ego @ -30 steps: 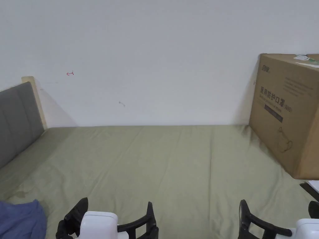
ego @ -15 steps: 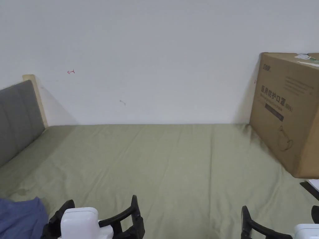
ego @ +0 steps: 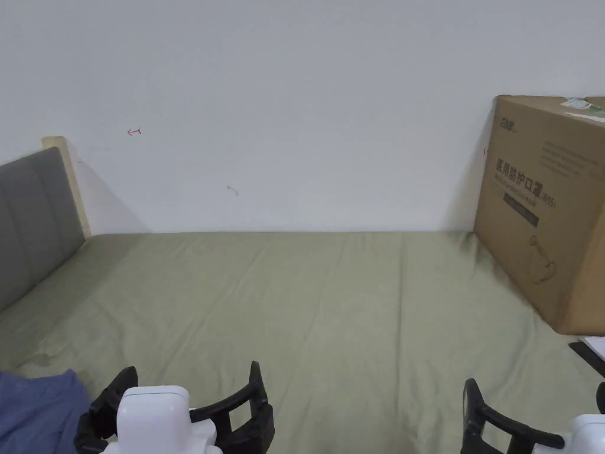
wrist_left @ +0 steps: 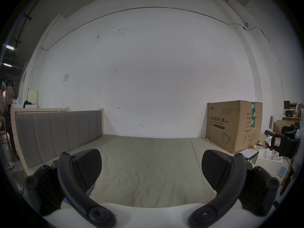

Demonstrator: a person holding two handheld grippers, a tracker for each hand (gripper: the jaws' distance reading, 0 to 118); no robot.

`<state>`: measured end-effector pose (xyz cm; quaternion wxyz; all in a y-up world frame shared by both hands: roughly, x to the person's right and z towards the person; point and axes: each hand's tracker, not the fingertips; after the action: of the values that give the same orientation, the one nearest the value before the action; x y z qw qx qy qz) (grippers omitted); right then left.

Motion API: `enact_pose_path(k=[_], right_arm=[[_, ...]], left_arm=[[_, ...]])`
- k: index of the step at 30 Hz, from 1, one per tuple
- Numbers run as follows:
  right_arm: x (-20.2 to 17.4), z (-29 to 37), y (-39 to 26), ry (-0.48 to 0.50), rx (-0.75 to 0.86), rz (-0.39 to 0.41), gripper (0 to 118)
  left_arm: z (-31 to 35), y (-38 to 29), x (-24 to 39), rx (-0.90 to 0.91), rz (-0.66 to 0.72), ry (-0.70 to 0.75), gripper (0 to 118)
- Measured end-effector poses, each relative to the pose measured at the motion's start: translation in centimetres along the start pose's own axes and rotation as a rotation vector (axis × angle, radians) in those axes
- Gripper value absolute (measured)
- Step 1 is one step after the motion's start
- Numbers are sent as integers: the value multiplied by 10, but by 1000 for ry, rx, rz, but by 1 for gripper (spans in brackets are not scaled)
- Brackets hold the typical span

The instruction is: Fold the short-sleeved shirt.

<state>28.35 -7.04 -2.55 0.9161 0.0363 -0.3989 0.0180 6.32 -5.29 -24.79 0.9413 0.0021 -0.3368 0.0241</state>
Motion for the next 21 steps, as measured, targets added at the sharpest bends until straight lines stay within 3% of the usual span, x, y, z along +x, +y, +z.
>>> enact_pose_path(k=[5, 7, 8, 9, 10, 11, 13, 21], right_arm=[[0, 0, 3, -17, 4, 9, 117], [0, 0, 4, 4, 3, 13, 96], [0, -1, 4, 2, 0, 18, 66], [-2, -3, 4, -28, -23, 54, 11], [-4, -5, 3, -64, -44, 74, 0], [-3, -7, 1, -55, -27, 54, 0], [1, -8, 1, -23, -47, 24, 0], [-8, -9, 0, -42, -58, 43, 0]], left_arm=[[-2, 1, 0, -31, -10, -23, 118], [-1, 1, 0, -34, -18, -24, 111], [0, 1, 1, -28, -25, -28, 96], [0, 1, 3, -33, -43, -34, 53], [-2, 2, 6, -49, -84, -15, 6], [-3, 1, 10, -34, -96, -5, 0], [-3, 1, 8, -39, -100, -42, 0], [1, 3, 0, -51, -73, -43, 0]])
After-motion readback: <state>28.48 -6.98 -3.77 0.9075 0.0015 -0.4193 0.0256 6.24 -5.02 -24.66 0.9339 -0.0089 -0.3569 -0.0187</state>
